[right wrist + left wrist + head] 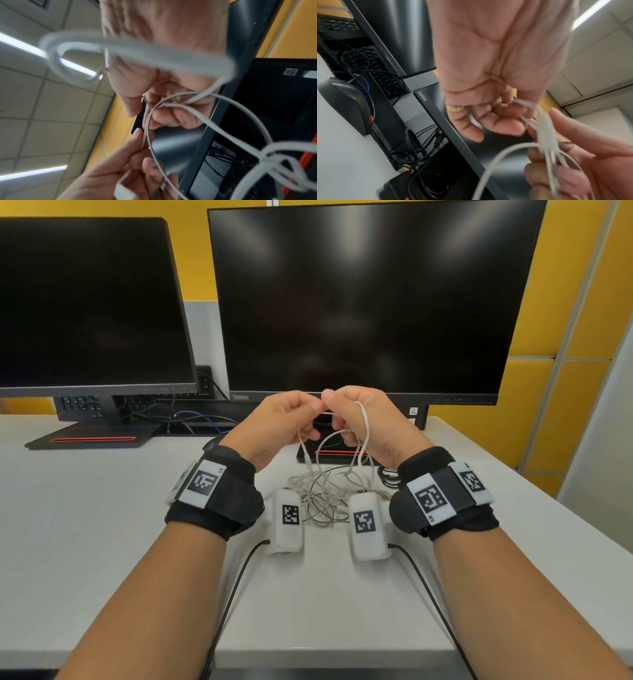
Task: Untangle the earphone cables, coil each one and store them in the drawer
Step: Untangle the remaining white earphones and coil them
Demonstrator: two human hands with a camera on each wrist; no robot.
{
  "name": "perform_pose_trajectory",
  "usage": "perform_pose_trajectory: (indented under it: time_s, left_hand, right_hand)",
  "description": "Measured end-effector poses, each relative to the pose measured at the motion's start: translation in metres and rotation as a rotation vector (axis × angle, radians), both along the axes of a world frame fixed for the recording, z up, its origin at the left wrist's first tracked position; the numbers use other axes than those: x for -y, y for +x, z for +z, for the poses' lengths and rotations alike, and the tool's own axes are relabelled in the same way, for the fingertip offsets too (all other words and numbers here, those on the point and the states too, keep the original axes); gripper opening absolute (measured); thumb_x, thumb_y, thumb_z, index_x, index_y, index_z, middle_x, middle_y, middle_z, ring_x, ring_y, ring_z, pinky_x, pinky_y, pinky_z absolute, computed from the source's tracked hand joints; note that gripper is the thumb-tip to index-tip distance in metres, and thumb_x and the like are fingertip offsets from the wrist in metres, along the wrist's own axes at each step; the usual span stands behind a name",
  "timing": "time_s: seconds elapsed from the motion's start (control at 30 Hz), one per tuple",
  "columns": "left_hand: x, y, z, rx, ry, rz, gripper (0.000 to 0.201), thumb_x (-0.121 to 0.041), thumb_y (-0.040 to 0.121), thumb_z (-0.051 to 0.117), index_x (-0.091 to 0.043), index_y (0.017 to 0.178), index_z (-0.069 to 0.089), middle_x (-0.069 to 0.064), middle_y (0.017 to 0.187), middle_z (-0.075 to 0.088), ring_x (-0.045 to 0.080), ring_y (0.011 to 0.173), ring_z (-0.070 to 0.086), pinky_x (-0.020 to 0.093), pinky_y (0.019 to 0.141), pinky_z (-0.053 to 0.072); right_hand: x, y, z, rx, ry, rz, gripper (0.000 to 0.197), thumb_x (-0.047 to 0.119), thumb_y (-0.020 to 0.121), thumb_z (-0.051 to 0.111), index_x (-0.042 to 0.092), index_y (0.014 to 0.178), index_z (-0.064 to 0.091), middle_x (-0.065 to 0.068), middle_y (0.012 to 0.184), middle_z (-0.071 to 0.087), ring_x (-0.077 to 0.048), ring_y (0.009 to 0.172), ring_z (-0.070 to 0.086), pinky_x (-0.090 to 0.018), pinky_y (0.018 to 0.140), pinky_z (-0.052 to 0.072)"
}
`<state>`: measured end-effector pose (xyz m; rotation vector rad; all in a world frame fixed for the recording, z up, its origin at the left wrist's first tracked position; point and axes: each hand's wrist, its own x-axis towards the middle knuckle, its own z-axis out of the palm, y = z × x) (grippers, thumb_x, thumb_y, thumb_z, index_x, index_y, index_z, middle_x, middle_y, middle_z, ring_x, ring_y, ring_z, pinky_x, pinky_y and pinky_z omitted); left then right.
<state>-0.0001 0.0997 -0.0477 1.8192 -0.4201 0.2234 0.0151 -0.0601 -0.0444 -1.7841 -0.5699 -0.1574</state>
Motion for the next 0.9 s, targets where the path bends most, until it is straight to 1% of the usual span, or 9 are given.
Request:
perform_pose_trajectory:
  time_s: [0.07,0.23,0.3,0.43,0.53,0.6,0.7,0.8,0.9]
  left_hand:
    - [-0.002,0.006,-0.001,0.027,-0.035,0.116,0.018,-0.025,0.099,0.049,-0.017,0.092,0.064,-0.002,0.073,0.056,0.009,0.066,0.055,0.031,0.078,0.050]
    - [-0.011,0.014,0.000,0.081,-0.264,0.362,0.017,-0.020,0.099,0.046,-0.009,0.100,0.059,0.004,0.082,0.055,0.007,0.062,0.053,0.023,0.069,0.054]
    - [-0.013,0.015,-0.001,0.109,-0.261,0.480,0.016,-0.018,0.099,0.045,-0.010,0.098,0.058,0.003,0.084,0.053,0.011,0.070,0.054,0.024,0.069,0.052]
    - [-0.012,0.015,0.000,0.131,-0.204,0.577,0.018,-0.015,0.097,0.042,-0.013,0.083,0.054,0.007,0.085,0.048,0.013,0.073,0.046,0.025,0.065,0.041]
    - [-0.008,0.011,0.002,0.089,-0.152,0.459,0.017,-0.024,0.098,0.047,-0.017,0.106,0.059,-0.005,0.096,0.056,0.004,0.084,0.050,0.019,0.065,0.037]
    - [-0.004,0.007,0.003,0.066,-0.081,0.299,0.023,-0.036,0.099,0.045,-0.023,0.110,0.061,-0.009,0.106,0.061,0.003,0.097,0.054,0.020,0.071,0.038]
    - [0.002,0.001,0.002,-0.025,0.082,0.014,0.033,-0.051,0.097,0.043,-0.031,0.116,0.060,-0.013,0.114,0.066,0.002,0.110,0.056,0.027,0.085,0.038]
    - [0.004,-0.003,-0.001,-0.101,0.246,-0.187,0.039,-0.052,0.089,0.055,-0.034,0.123,0.054,-0.014,0.116,0.068,0.003,0.116,0.056,0.032,0.096,0.038]
    - [0.005,-0.005,-0.002,-0.185,0.301,-0.359,0.041,-0.042,0.081,0.066,-0.033,0.119,0.055,-0.008,0.111,0.071,0.007,0.111,0.061,0.033,0.103,0.039]
  right_hand:
    - [0.001,0.001,0.002,-0.025,0.023,-0.026,0.031,0.041,0.101,0.044,0.020,0.094,0.066,-0.003,0.074,0.058,-0.012,0.060,0.053,-0.026,0.059,0.046]
    - [0.001,0.003,0.004,-0.081,-0.078,-0.160,0.047,0.046,0.104,0.028,0.018,0.093,0.064,-0.002,0.076,0.063,-0.014,0.067,0.059,-0.030,0.068,0.052]
    - [0.001,0.004,0.004,-0.087,-0.097,-0.231,0.047,0.046,0.103,0.029,0.017,0.092,0.064,-0.003,0.073,0.061,-0.012,0.060,0.054,-0.025,0.060,0.048]
    - [0.000,0.006,0.004,-0.174,0.138,-0.213,0.033,0.032,0.103,0.040,0.010,0.092,0.062,-0.008,0.071,0.058,-0.010,0.048,0.051,-0.021,0.049,0.044]
    - [-0.001,0.006,0.005,-0.193,0.302,-0.156,0.015,0.013,0.100,0.049,0.005,0.097,0.061,-0.016,0.082,0.061,-0.016,0.060,0.065,-0.021,0.054,0.054]
    - [-0.003,0.004,0.007,-0.154,0.365,-0.097,0.013,0.007,0.098,0.051,0.002,0.103,0.062,-0.019,0.093,0.062,-0.026,0.083,0.072,-0.030,0.070,0.060]
    - [-0.009,0.001,0.011,-0.193,0.427,-0.126,0.025,0.003,0.095,0.052,-0.005,0.117,0.059,-0.017,0.106,0.060,-0.037,0.111,0.063,-0.042,0.092,0.055]
    - [-0.010,-0.001,0.014,-0.230,0.373,-0.199,0.031,0.011,0.094,0.054,0.002,0.123,0.057,-0.010,0.109,0.058,-0.030,0.114,0.058,-0.045,0.101,0.047]
    - [-0.007,-0.001,0.015,-0.223,0.338,-0.203,0.040,0.022,0.095,0.052,0.009,0.133,0.050,-0.007,0.123,0.051,-0.023,0.116,0.049,-0.035,0.095,0.043]
